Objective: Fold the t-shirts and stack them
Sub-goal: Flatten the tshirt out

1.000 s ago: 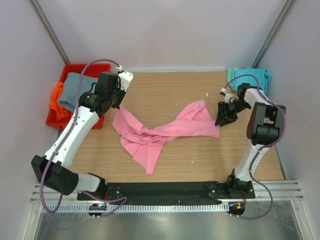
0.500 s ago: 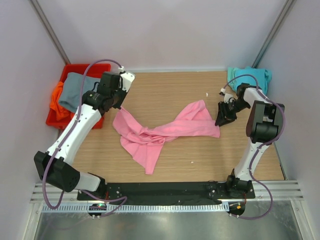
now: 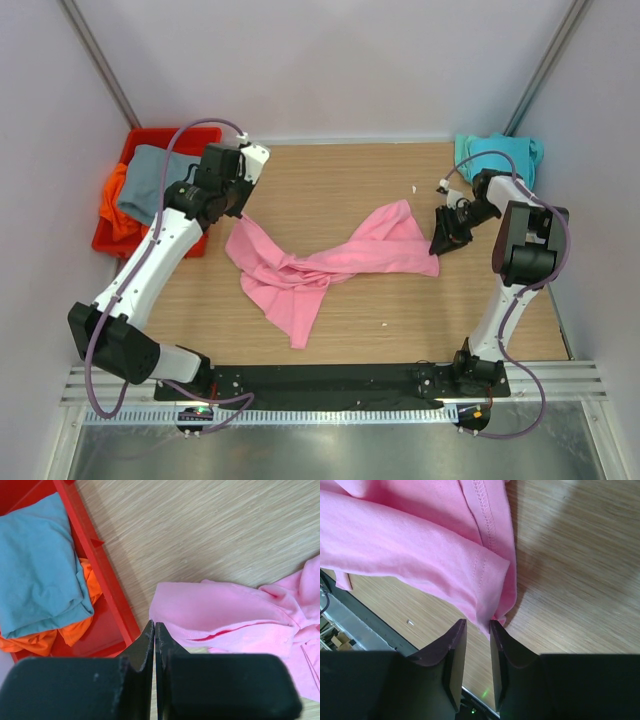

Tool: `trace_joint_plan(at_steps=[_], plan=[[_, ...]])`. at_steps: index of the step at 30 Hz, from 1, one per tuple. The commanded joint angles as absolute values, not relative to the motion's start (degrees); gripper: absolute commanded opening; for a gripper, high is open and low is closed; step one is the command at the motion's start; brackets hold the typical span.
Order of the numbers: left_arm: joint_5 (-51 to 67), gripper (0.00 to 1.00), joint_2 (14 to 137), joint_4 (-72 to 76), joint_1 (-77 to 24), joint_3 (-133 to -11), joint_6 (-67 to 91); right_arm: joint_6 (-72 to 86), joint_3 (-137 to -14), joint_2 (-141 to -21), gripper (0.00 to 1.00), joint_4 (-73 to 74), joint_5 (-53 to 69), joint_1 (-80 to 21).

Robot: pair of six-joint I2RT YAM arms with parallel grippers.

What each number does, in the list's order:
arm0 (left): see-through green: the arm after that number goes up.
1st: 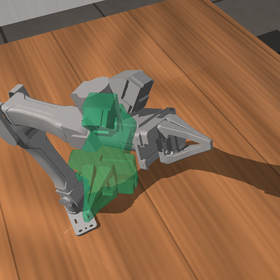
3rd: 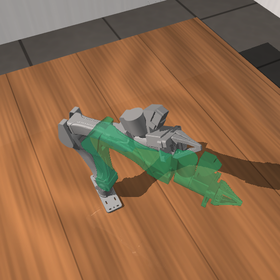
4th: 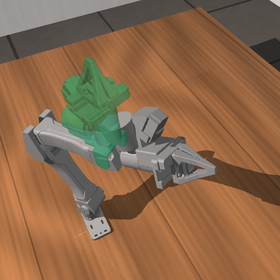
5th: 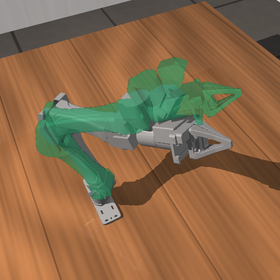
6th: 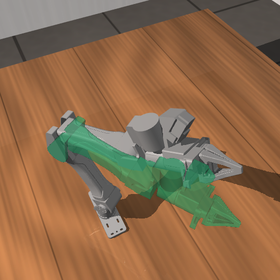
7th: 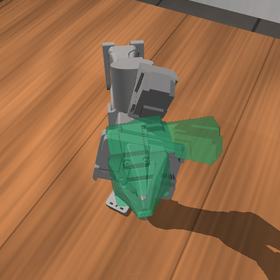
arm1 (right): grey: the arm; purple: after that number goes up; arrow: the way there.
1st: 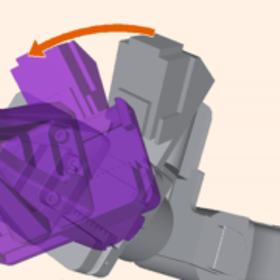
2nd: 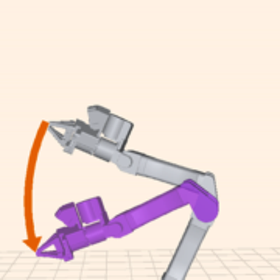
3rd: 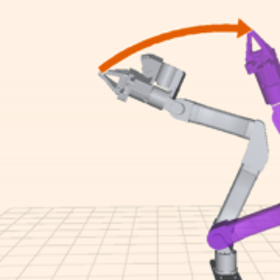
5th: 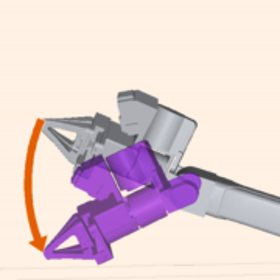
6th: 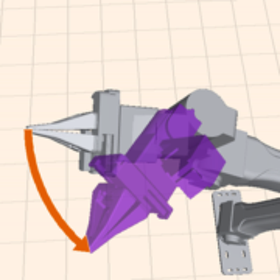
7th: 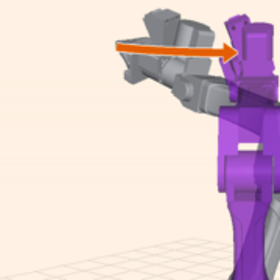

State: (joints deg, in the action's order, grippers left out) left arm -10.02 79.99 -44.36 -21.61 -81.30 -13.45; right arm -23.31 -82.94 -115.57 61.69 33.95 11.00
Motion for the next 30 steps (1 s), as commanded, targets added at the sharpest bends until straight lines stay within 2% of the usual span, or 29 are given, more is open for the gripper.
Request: trace_joint_plan(at_steps=[1,4,9,11,12,21,25,30], plan=[[-10.37,0.0,79.01,-41.75,-21.18,-81.12,-12.92,-24.7,-82.71,-115.75,0.3,63.72,35.77,11.08],[-10.46,0.0,78.66,-41.57,-21.01,-80.86,-13.09,-25.84,-81.83,-115.4,0.2,65.13,36.47,11.16],[-10.2,0.0,78.49,-41.49,-20.74,-80.68,-12.92,-27.59,-79.37,-113.47,0.2,66.09,36.47,11.16],[-10.2,0.0,78.49,-41.48,-20.74,-80.77,-12.83,-28.04,-78.23,-112.94,0.12,66.01,36.56,11.16],[-10.28,0.0,78.31,-41.48,-20.74,-80.68,-12.92,-27.86,-77.87,-111.98,0.01,65.4,36.3,11.16],[-11.51,0.0,76.12,-41.22,-19.6,-81.65,-13.36,-25.84,-86.03,-96.78,0.01,65.12,27.07,11.34],[-11.25,0.0,74.97,-41.22,-19.16,-81.3,-13.27,-29.51,-88.34,-95.18,0.01,74.25,31.0,11.16],[-10.72,0.0,74.97,-41.04,-18.46,-81.04,-13.18,-36.99,-81.05,-97.64,0.01,84.45,36.74,9.06]])
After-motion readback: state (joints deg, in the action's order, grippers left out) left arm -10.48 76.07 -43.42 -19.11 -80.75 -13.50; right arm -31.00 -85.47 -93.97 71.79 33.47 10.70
